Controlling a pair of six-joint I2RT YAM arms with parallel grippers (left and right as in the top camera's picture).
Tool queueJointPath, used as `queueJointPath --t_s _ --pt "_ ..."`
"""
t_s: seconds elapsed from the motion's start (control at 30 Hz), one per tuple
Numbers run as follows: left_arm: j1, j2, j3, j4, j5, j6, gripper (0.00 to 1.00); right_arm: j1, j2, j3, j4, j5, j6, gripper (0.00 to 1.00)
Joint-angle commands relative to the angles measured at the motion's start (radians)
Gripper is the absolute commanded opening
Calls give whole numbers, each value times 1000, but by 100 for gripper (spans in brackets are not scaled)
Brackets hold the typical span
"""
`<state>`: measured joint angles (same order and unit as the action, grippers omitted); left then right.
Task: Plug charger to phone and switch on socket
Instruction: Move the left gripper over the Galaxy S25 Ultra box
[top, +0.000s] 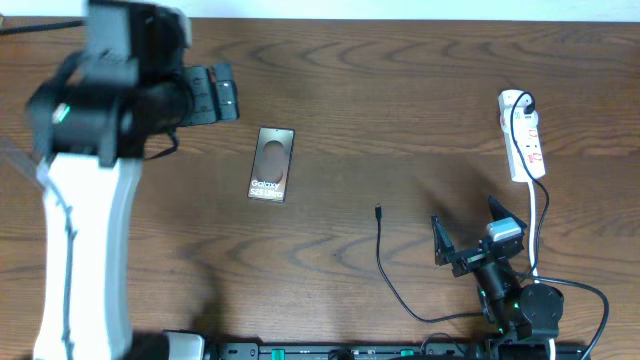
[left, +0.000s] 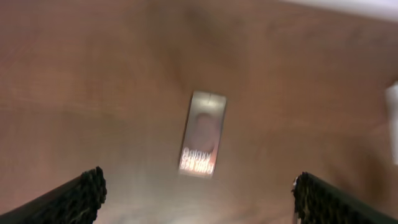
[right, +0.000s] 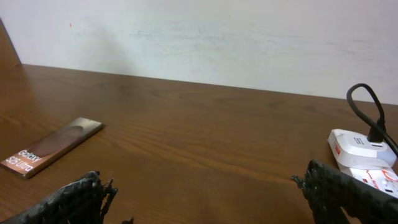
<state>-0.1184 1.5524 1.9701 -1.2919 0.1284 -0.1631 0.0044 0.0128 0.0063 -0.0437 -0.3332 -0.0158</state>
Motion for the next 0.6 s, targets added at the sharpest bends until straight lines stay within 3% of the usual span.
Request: queueJointPath --t_s 0.0,0.23,0.4,0.47,0.57 --pt "2 104 17 -65 2 16 98 4 -2 -1 -5 5 -16 99" --pt "2 275 17 -107 3 16 98 4 -2 -1 -5 5 -16 99" --pt "1 340 14 -154 3 16 41 4 -2 -1 -5 5 -16 99" --pt "1 358 8 -159 3 16 8 4 -2 -1 -5 5 -16 99" --pt "1 384 -12 -158 3 11 7 4 -2 -1 -5 5 -16 99"
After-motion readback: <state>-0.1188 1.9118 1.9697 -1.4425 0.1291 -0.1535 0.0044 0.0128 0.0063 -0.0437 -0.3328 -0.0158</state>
